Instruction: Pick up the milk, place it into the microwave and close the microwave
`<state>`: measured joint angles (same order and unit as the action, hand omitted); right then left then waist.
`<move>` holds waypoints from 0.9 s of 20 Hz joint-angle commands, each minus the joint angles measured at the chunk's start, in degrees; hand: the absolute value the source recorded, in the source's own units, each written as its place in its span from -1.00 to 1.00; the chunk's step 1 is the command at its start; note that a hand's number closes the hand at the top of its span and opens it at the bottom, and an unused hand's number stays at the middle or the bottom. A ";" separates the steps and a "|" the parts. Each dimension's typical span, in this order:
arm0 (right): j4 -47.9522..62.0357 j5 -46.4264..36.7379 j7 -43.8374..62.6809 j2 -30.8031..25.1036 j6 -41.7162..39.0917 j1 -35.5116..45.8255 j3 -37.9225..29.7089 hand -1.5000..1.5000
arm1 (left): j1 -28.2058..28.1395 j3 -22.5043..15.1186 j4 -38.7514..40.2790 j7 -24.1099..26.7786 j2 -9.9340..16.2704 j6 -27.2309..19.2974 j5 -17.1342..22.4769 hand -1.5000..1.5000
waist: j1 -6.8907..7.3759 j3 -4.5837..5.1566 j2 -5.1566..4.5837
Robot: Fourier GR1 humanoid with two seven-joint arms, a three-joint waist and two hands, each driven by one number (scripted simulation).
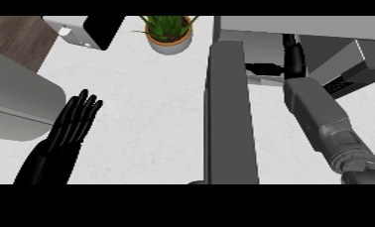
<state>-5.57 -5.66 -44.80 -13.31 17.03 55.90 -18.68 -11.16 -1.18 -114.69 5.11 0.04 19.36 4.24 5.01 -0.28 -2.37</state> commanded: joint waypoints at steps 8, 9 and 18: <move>-0.98 1.70 -8.73 4.09 -11.13 -8.87 -1.03 -1.00 | 5.18 -3.36 9.84 2.11 0.72 3.00 -2.64 -1.00 | -3.11 0.13 1.21; -1.57 2.56 -5.58 4.02 -11.50 -6.32 -1.65 -1.00 | 4.67 -3.81 8.57 0.78 2.07 4.62 -1.97 -1.00 | -3.27 0.17 1.57; -8.07 2.00 -13.32 6.54 -14.60 -18.17 1.32 -1.00 | 11.03 -5.96 16.90 4.01 3.71 7.52 -6.20 1.00 | -5.29 0.29 2.42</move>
<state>-10.79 -3.66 -54.83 -6.98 5.40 42.32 -18.49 -3.31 -7.22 -100.63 8.15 3.00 25.97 -0.90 0.44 -0.04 -0.26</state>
